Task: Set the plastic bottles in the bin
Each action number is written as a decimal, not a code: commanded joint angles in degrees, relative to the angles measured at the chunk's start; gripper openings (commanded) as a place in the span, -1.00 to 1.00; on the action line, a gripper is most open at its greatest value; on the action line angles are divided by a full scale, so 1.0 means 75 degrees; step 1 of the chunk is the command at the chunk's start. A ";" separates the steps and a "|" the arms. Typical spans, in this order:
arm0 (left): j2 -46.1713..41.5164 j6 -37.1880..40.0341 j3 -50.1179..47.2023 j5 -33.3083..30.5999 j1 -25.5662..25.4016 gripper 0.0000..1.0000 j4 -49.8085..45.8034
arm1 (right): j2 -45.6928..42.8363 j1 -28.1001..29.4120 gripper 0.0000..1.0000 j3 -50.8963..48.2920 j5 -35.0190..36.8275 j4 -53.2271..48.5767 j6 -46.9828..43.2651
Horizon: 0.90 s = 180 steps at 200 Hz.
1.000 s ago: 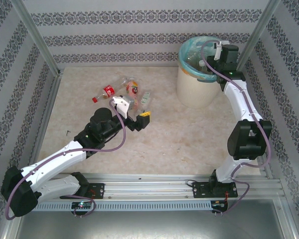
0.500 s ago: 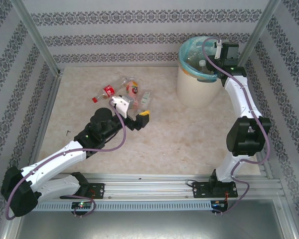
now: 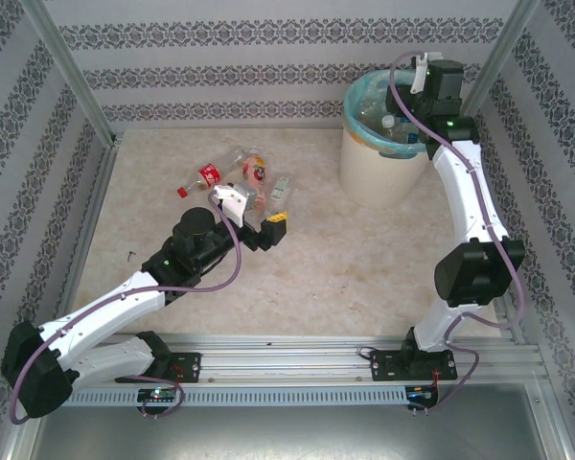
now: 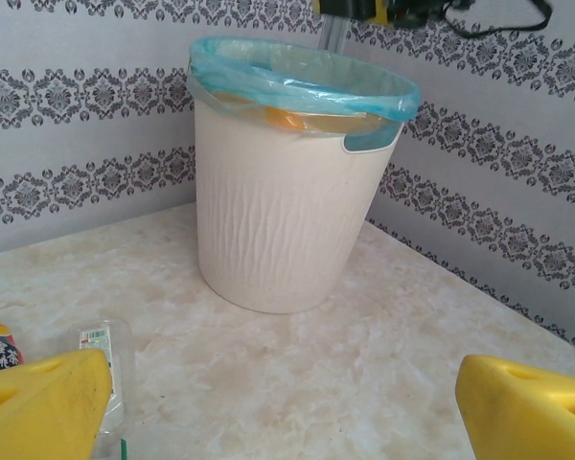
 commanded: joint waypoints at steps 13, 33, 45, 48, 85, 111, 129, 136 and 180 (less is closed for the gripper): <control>-0.0082 -0.0105 -0.0007 -0.0080 -0.0022 0.86 0.0082 | -0.0089 0.0079 -0.02 0.0345 0.0032 -0.0116 -0.0138; -0.0121 -0.0111 -0.0050 -0.0175 -0.0022 0.86 0.0048 | -0.0199 0.0122 -0.11 0.0113 -0.0138 -0.0095 0.0103; -0.0097 -0.0138 -0.0008 -0.0394 -0.0022 0.86 -0.0090 | -0.0375 0.0233 -0.11 -0.0128 -0.0205 0.0021 0.0184; -0.0079 -0.0146 0.0033 -0.0473 -0.0025 0.86 -0.0166 | -0.0430 0.0269 -0.11 -0.0169 -0.0203 0.0025 0.0187; 0.0496 -0.0236 0.1030 -0.1324 0.0112 0.86 -0.1790 | -0.1336 0.0928 -0.06 -0.0522 -0.0176 0.0127 0.0133; 0.1023 -0.0618 0.1599 -0.1228 0.0458 0.86 -0.2472 | -0.2202 0.1600 -0.04 -0.0931 0.0060 0.0300 -0.0125; 0.1460 -0.1017 0.1947 -0.0862 0.0753 0.86 -0.2882 | -0.2803 0.2077 -0.02 -0.1387 0.0084 0.0411 -0.0138; 0.1639 -0.1169 0.2080 -0.0695 0.0879 0.86 -0.3011 | -0.3043 0.2291 -0.02 -0.1641 0.0038 0.0484 -0.0137; 0.2989 -0.1856 0.2878 0.0269 0.1366 0.82 -0.3846 | -0.4566 0.3727 0.03 -0.3704 0.0209 0.1135 -0.0032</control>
